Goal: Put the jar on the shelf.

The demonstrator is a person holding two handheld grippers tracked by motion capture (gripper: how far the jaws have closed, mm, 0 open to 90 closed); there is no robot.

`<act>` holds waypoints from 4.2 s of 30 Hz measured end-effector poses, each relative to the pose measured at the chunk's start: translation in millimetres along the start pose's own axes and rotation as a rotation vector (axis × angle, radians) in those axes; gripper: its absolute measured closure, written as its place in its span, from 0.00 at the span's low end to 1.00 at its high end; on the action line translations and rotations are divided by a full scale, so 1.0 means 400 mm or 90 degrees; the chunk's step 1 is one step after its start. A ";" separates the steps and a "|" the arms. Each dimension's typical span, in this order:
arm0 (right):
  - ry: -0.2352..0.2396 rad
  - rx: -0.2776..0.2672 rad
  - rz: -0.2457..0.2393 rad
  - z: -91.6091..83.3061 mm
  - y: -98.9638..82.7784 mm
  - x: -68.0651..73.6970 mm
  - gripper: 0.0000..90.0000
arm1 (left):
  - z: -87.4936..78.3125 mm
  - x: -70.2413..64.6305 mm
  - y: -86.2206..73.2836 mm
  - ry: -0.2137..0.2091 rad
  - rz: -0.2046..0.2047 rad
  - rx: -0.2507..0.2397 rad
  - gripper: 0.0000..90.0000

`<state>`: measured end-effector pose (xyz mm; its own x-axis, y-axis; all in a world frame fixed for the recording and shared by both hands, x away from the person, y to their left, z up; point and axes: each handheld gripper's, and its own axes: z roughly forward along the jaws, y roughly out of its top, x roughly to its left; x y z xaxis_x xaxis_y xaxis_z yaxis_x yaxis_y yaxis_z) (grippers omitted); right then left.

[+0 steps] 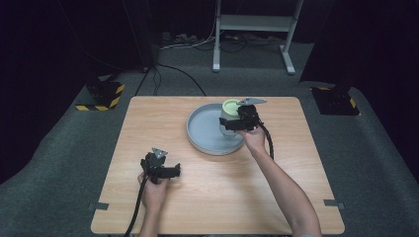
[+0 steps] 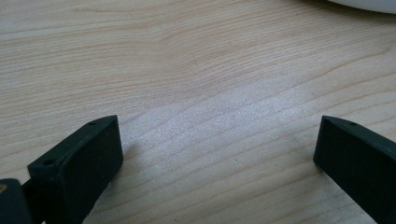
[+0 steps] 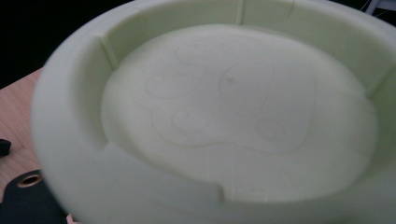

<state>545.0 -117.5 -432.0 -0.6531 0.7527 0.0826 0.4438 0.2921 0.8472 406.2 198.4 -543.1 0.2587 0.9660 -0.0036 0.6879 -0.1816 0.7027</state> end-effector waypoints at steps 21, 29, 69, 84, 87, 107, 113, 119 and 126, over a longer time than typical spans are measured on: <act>-0.013 0.031 0.001 0.049 -0.012 0.016 0.12 | 0.001 0.000 0.001 0.000 -0.001 0.000 0.01; -0.023 0.039 -0.003 0.065 -0.021 0.016 0.12 | 0.001 0.000 0.001 0.000 -0.001 -0.001 0.01; -0.040 0.040 -0.013 0.086 -0.055 0.010 0.12 | 0.001 -0.001 0.001 0.001 -0.002 0.000 0.01; -0.043 0.040 -0.028 0.086 -0.060 0.014 0.12 | 0.001 -0.001 0.001 0.001 -0.001 0.000 0.01; -0.042 0.040 -0.028 0.086 -0.060 0.014 0.12 | 0.001 -0.001 0.001 0.001 -0.001 0.000 0.01; -0.038 0.044 -0.015 0.088 -0.062 0.006 0.05 | 0.001 -0.001 0.001 0.001 -0.001 0.000 0.01; -0.029 0.041 -0.009 0.084 -0.062 0.001 0.03 | 0.001 -0.001 0.001 0.001 -0.001 0.000 0.01; -0.018 0.034 -0.003 0.077 -0.060 -0.003 0.02 | 0.001 -0.001 0.001 0.001 -0.001 0.000 0.01; -0.006 0.032 -0.004 0.073 -0.064 -0.002 0.01 | 0.001 -0.001 0.001 0.001 -0.001 0.000 0.01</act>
<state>552.1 -108.5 -468.9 -0.6506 0.7560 0.0724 0.4697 0.3257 0.8205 406.7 198.1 -543.1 0.2562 0.9666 -0.0037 0.6888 -0.1799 0.7023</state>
